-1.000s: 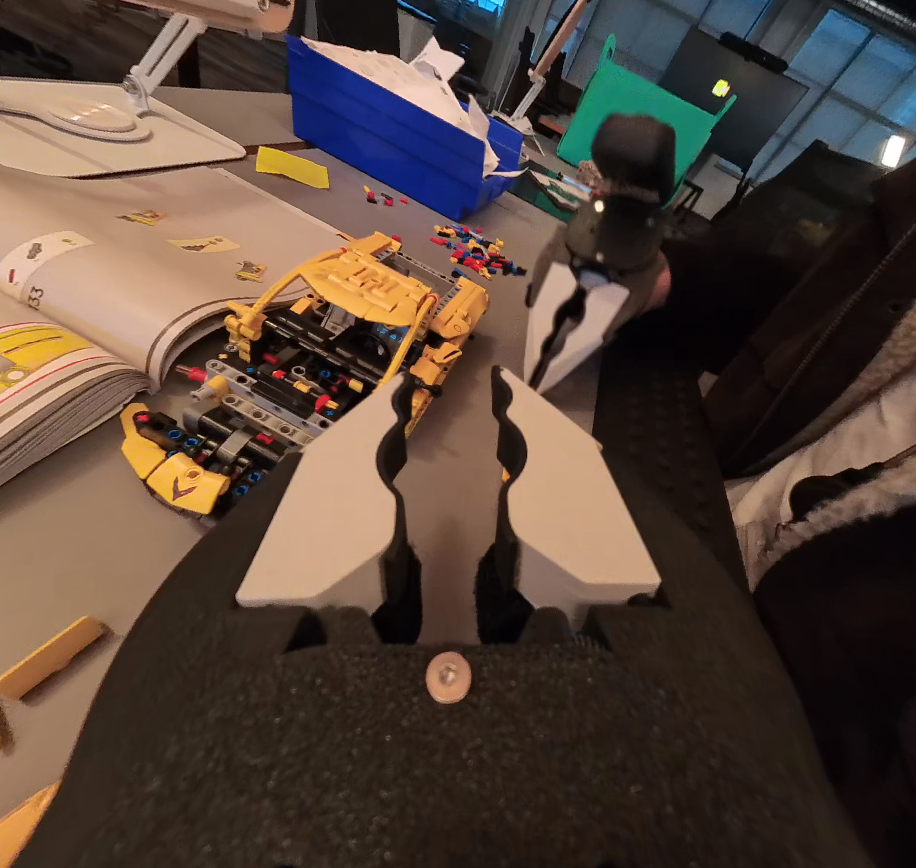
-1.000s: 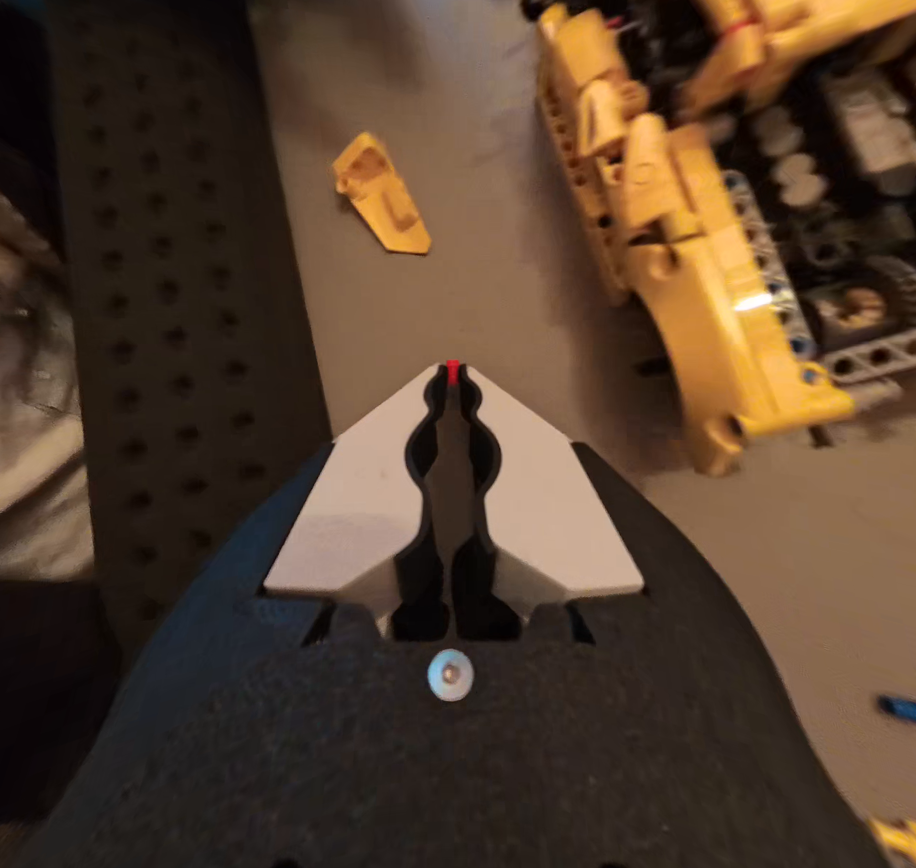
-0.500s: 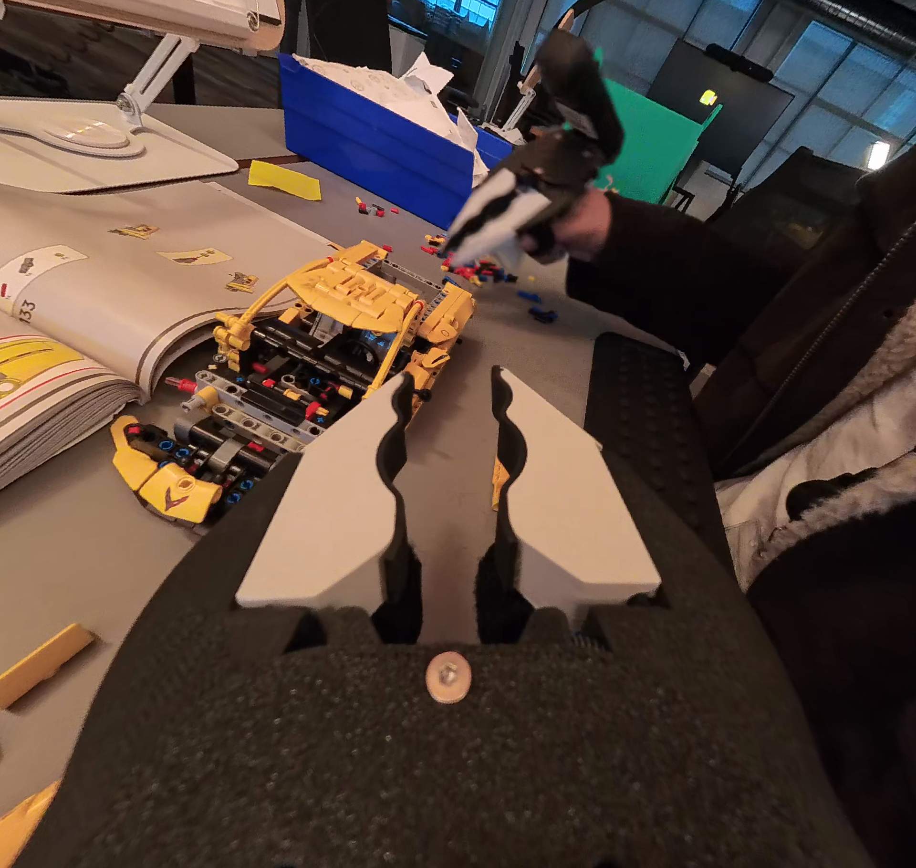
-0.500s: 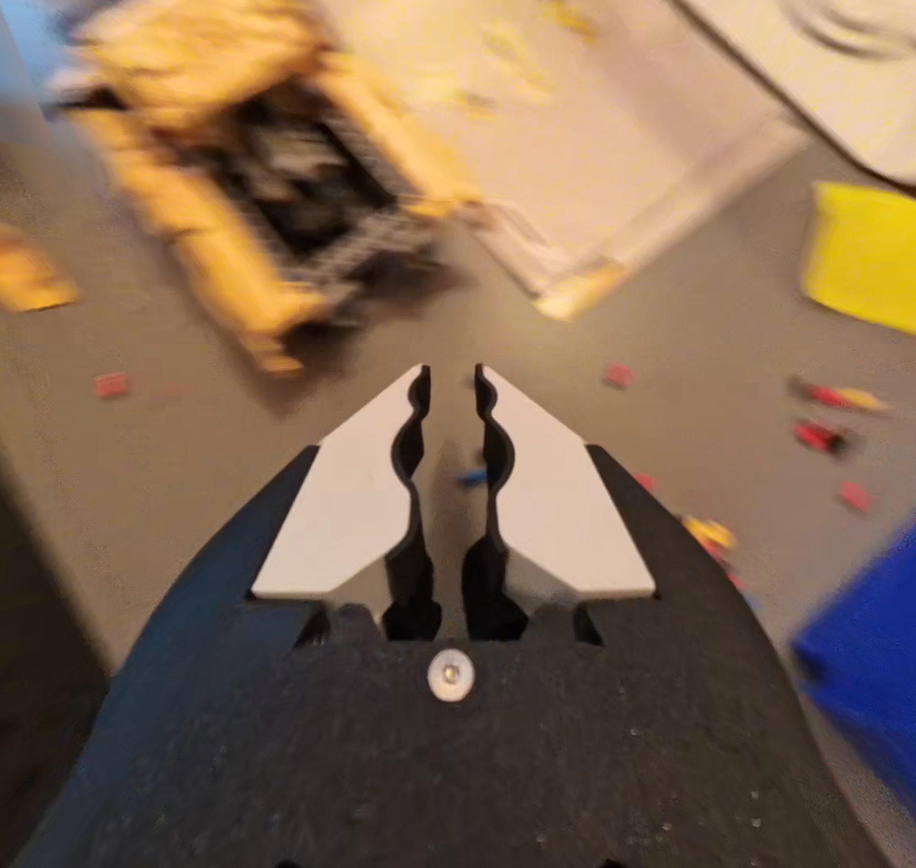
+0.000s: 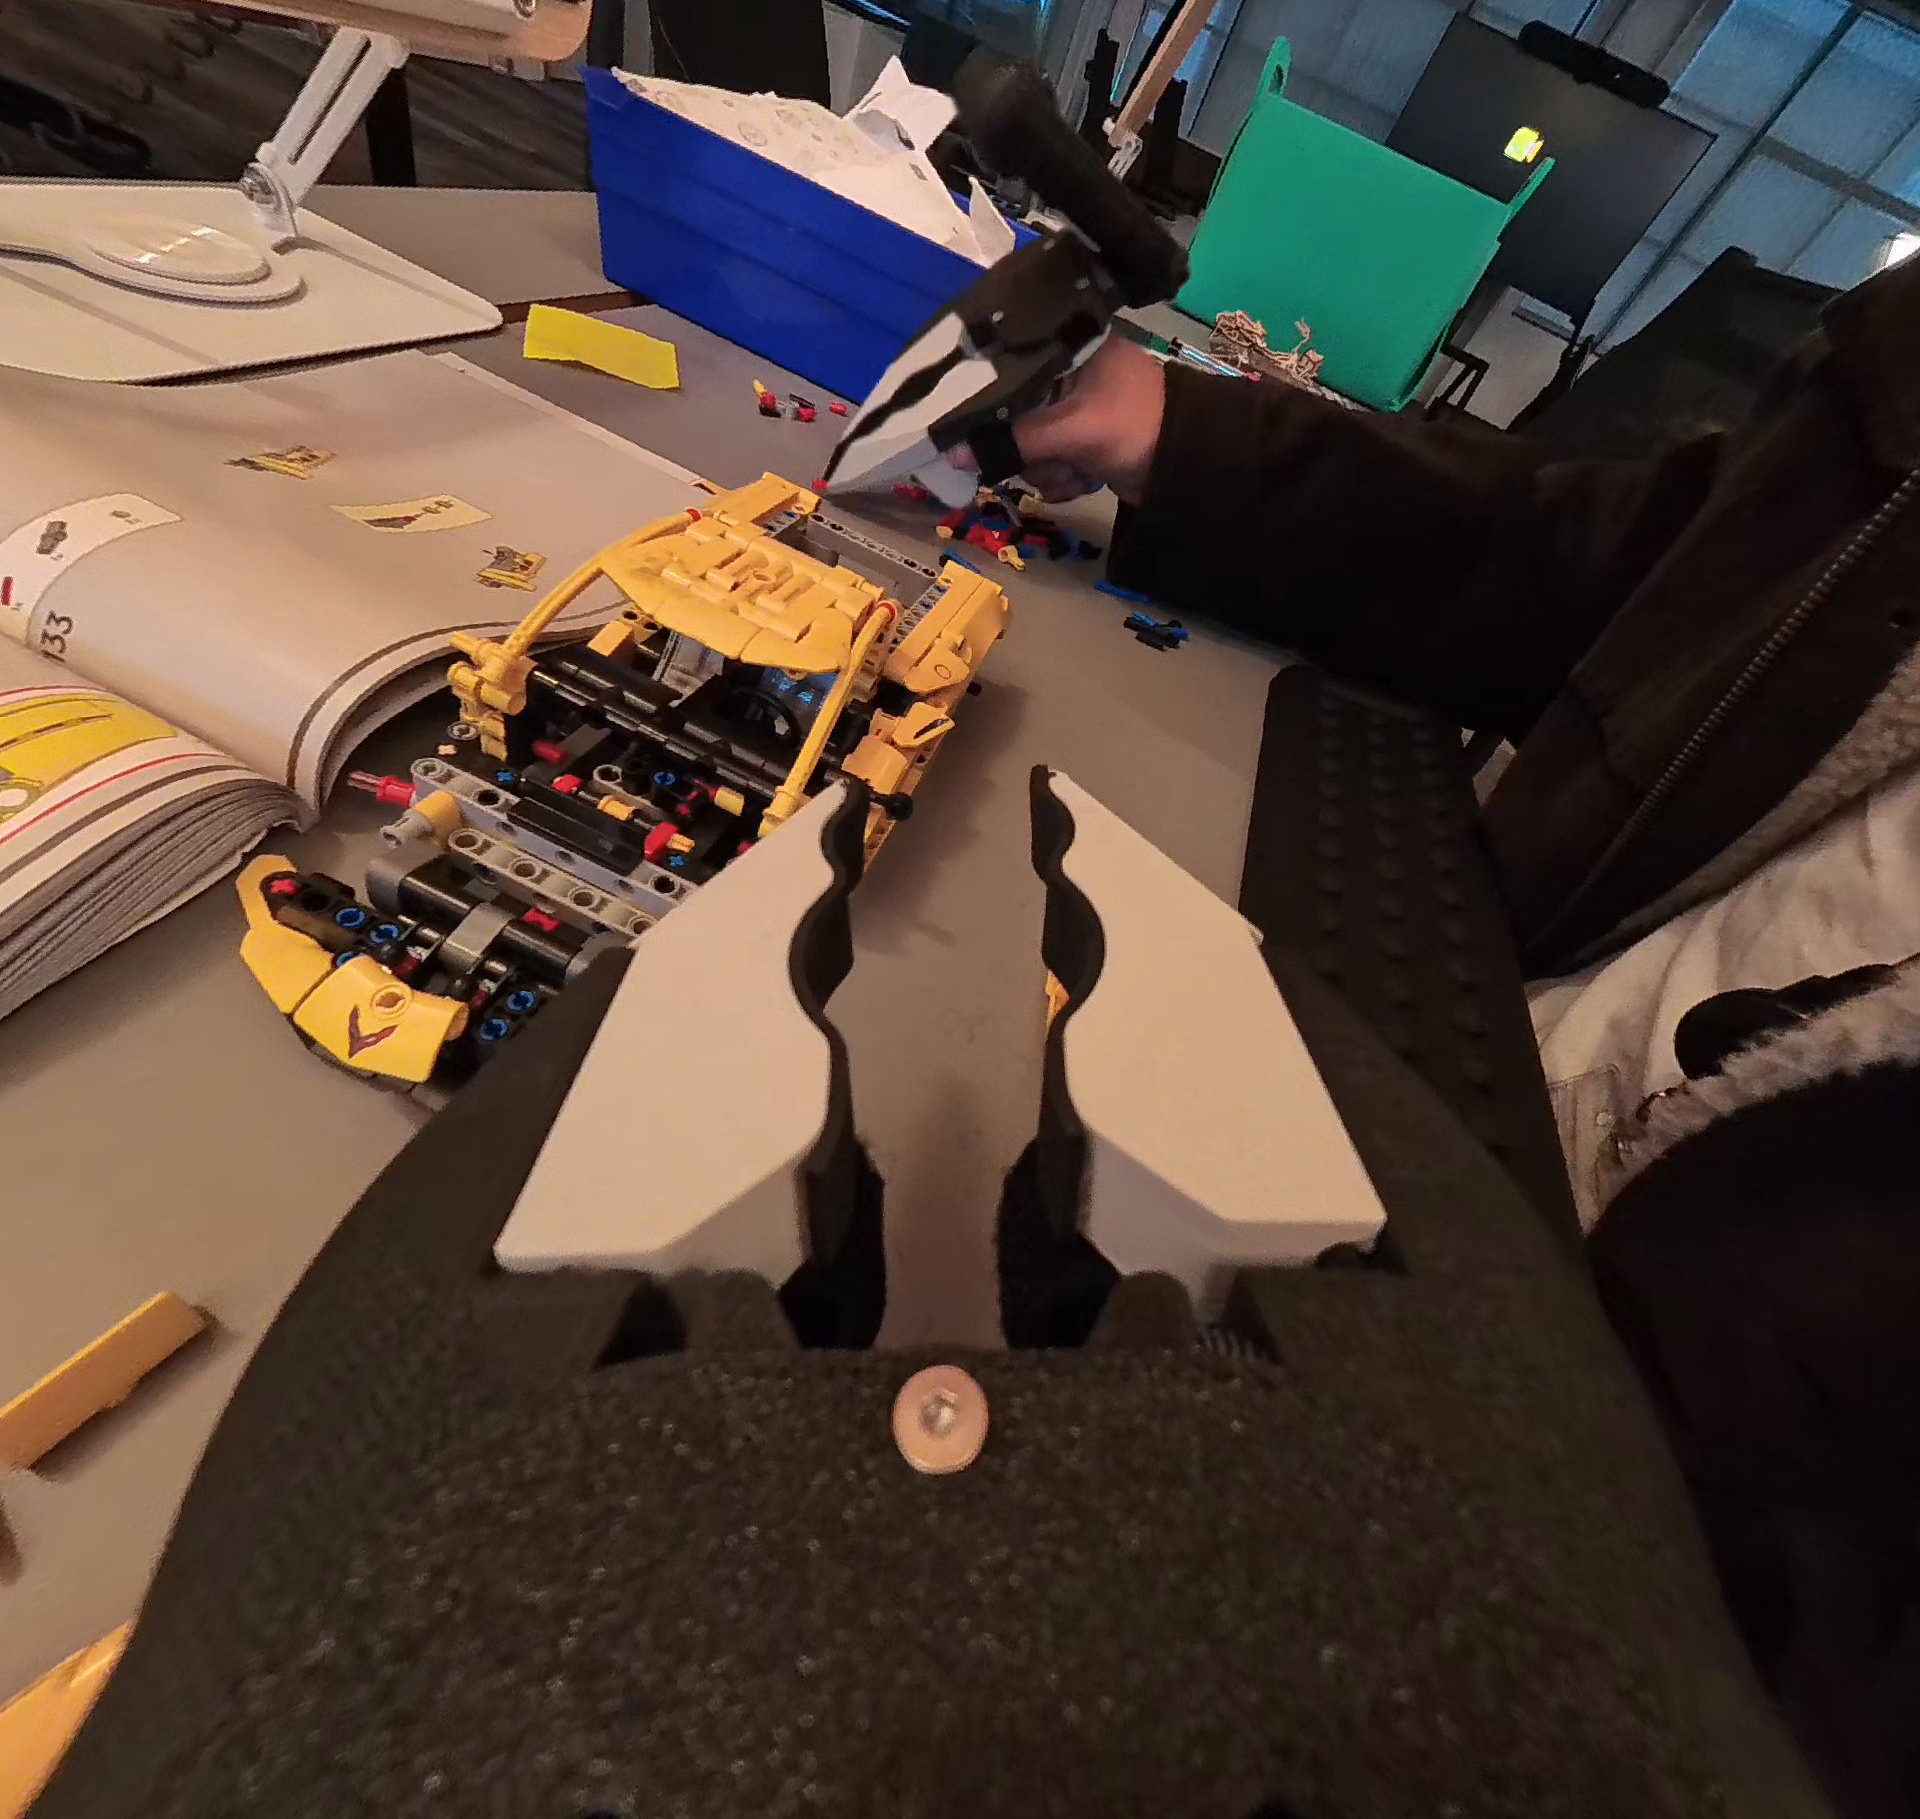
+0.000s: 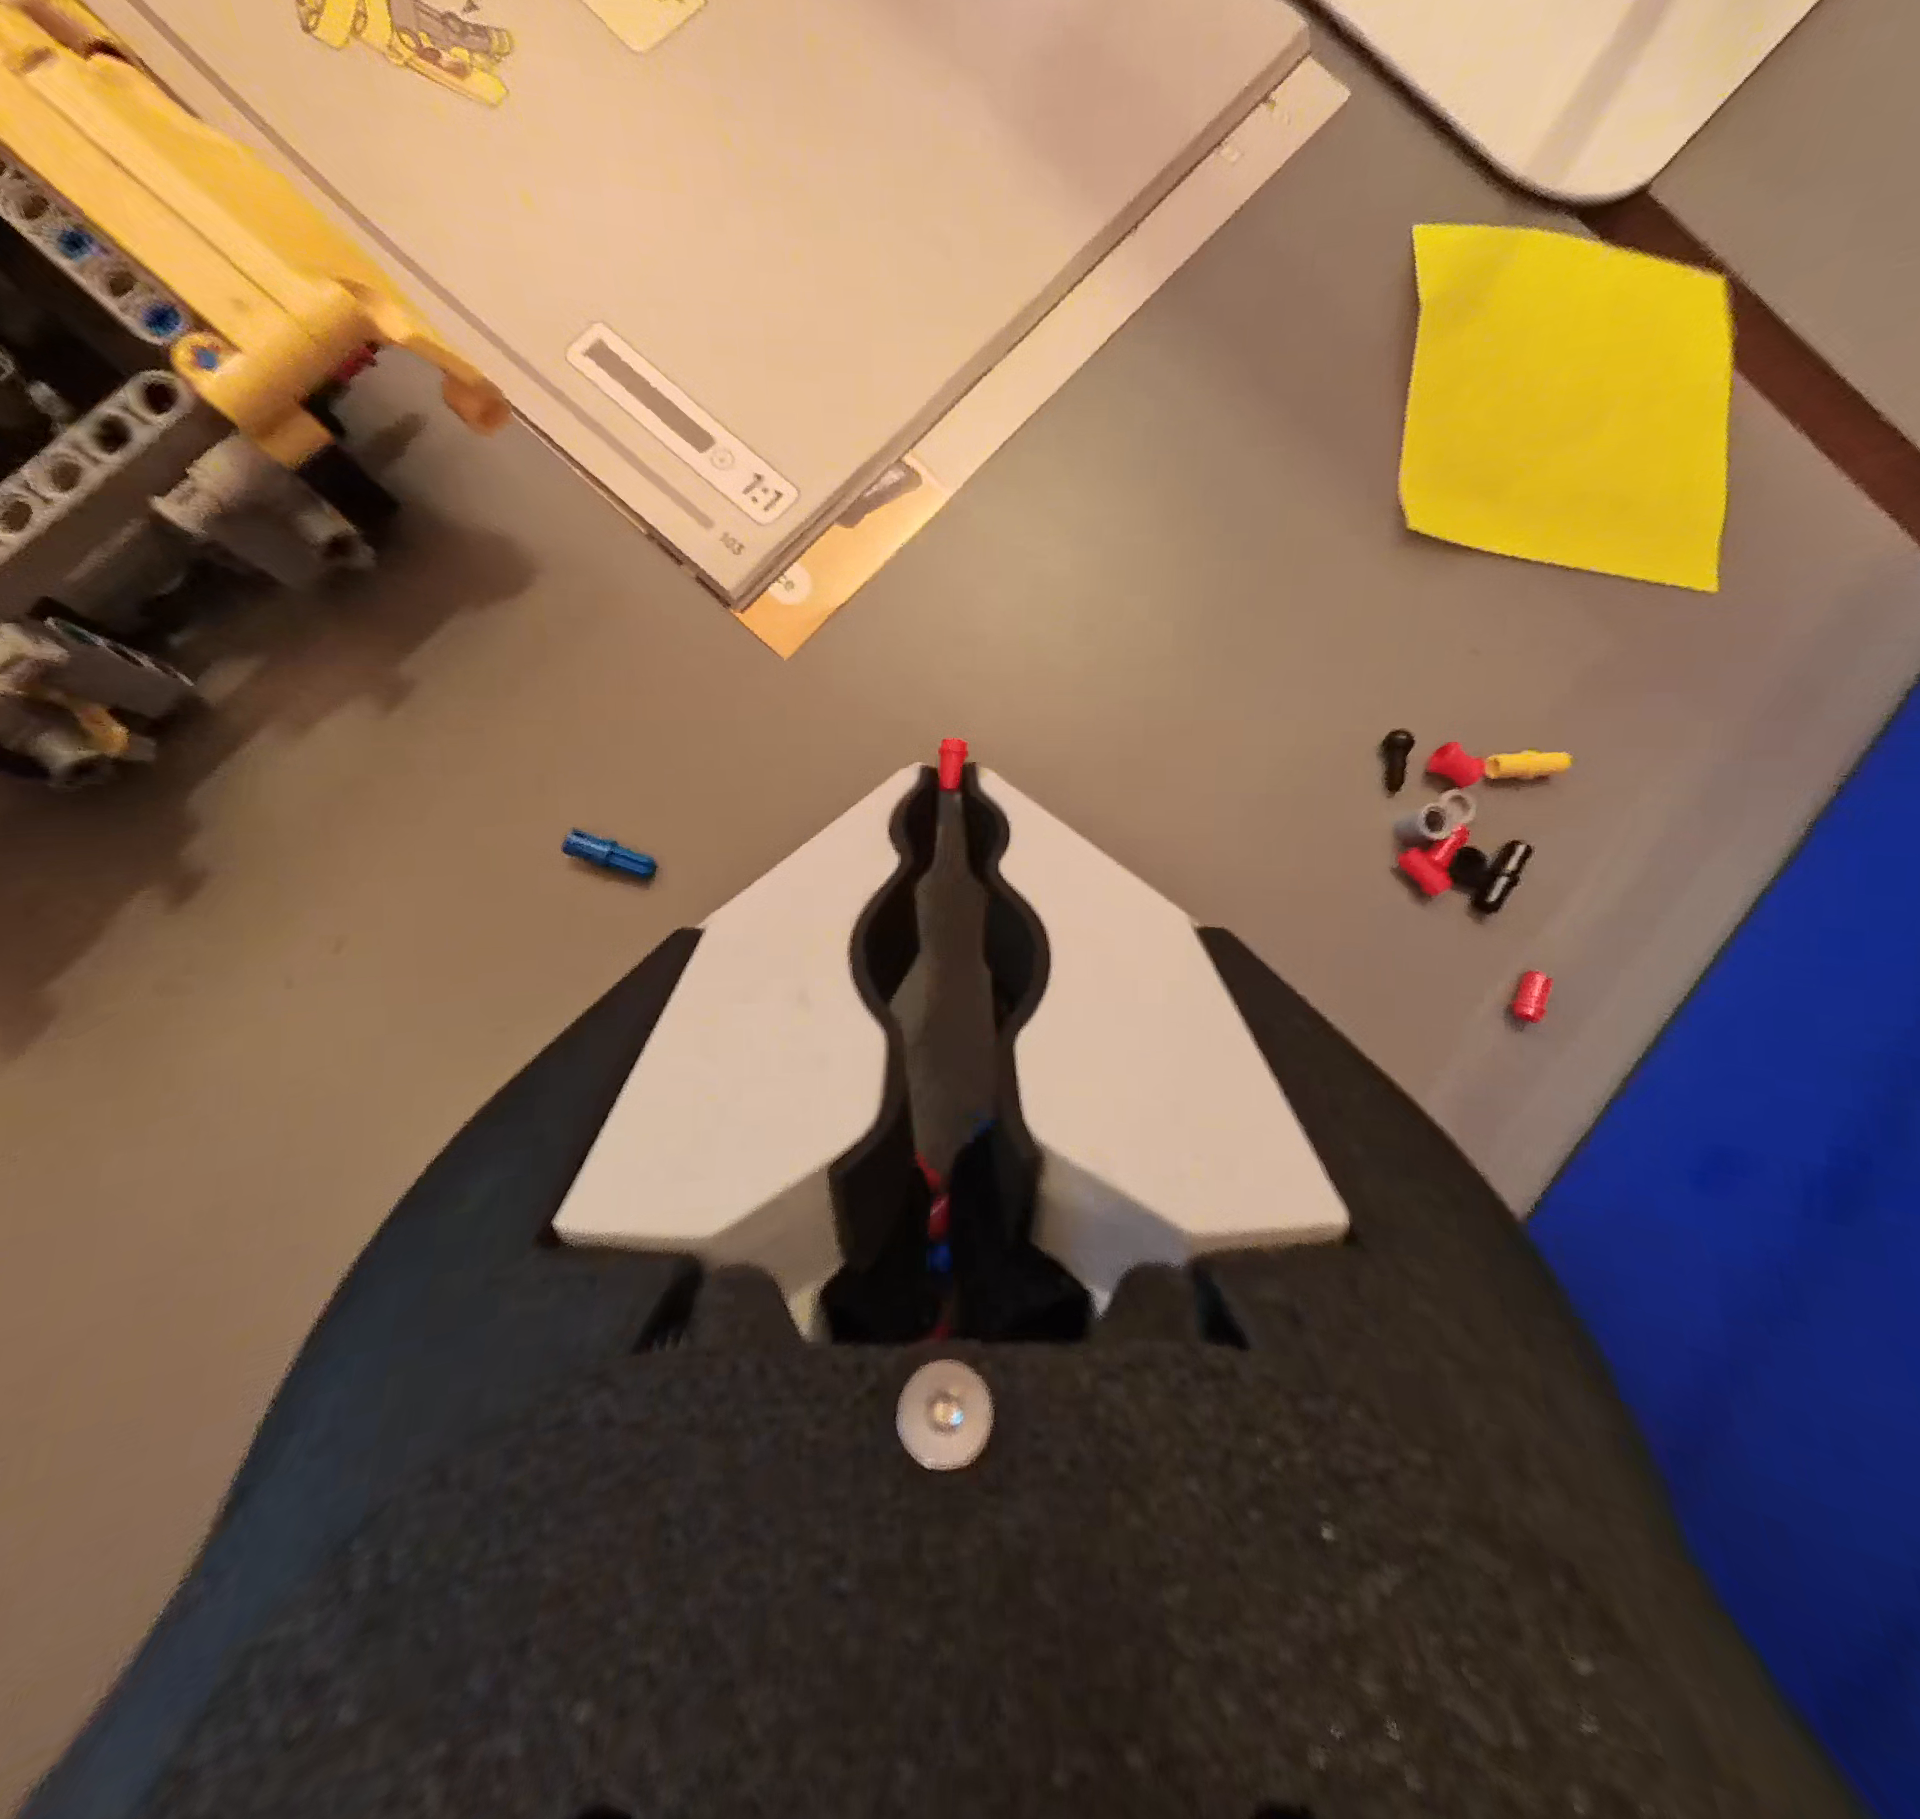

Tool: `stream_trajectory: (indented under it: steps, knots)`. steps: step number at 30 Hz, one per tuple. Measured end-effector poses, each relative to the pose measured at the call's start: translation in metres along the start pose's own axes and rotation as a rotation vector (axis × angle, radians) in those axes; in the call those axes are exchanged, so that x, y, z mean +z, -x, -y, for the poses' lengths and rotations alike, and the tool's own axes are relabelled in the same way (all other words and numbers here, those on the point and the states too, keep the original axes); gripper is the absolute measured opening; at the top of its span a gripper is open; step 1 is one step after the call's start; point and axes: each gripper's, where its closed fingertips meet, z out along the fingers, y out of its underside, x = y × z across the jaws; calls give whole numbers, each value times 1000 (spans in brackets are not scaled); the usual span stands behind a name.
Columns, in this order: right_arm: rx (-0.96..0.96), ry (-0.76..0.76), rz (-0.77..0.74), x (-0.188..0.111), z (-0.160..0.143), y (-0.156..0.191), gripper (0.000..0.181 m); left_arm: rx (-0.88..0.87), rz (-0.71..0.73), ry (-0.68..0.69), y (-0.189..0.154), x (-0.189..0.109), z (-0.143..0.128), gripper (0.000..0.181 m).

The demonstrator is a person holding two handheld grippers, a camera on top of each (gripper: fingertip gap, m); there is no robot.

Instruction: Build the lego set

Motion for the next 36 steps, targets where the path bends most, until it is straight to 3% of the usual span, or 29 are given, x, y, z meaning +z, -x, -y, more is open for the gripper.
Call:
stream_trajectory:
  steps: [4,8,13,17,22,25,27,30,33,36]
  knots:
    - [-26,-56,124,-34,11,36,3,-7,-1,-1,0,0,0,32]
    - [-112,-36,354,-71,-6,117,3,-8,-5,-6,0,0,1,32]
    - [-162,24,527,-72,-32,210,4,0,-17,5,-3,2,-1,32]
    - [-218,48,522,-59,-38,237,4,-2,-21,8,-5,3,-1,32]
    - [-209,34,519,-57,-38,235,4,-1,-20,1,-6,2,0,32]
    - [-156,9,527,-67,-34,225,14,7,-16,11,-6,2,-2,32]
    - [-117,-35,467,-79,-30,195,14,10,-15,16,-6,3,-3,32]
    - [5,-126,177,-101,-34,93,14,7,-16,19,-6,3,-3,32]
    - [234,-165,-132,-117,-71,-22,20,12,-21,26,-7,5,-4,32]
    - [312,-131,-138,-108,-104,-58,20,24,-15,43,-7,6,-8,32]
